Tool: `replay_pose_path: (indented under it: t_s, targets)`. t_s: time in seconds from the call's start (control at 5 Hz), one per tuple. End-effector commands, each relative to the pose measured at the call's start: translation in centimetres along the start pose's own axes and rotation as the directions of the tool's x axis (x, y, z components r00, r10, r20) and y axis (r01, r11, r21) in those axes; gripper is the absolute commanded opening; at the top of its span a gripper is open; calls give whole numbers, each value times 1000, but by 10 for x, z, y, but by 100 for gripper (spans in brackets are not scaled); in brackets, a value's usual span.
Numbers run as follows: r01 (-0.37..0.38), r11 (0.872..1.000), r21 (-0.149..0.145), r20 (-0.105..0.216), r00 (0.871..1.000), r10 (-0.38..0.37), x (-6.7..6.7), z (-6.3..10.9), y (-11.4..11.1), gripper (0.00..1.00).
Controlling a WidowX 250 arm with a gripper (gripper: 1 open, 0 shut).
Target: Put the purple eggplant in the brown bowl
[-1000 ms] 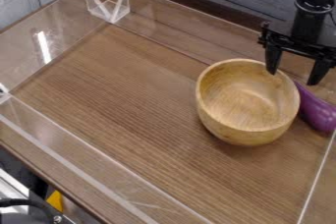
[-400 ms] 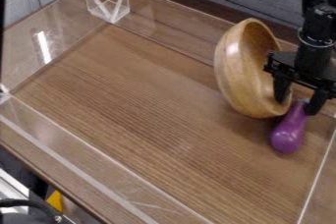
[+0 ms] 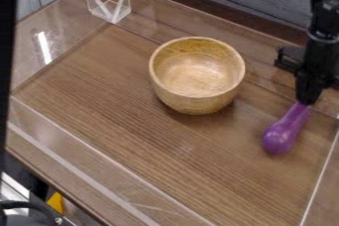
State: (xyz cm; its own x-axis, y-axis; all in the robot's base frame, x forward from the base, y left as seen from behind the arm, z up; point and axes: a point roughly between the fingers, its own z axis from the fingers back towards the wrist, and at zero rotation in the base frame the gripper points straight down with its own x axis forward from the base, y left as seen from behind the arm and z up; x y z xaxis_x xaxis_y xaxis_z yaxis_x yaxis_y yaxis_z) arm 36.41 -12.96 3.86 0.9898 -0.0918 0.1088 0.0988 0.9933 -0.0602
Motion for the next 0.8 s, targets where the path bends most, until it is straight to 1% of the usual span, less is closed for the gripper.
replay_pose_path:
  t_s: [0.0,0.2,0.4,0.6]
  targets:
    - [76,997,-24,59,995,-75,15,14,-15,0]
    - [154,987,-36,58,987,-151,14,18,-22,0]
    - [127,991,-37,62,990,-125,7,22,-30,0]
    - [164,986,-36,42,986,-163,5,22,-22,0]
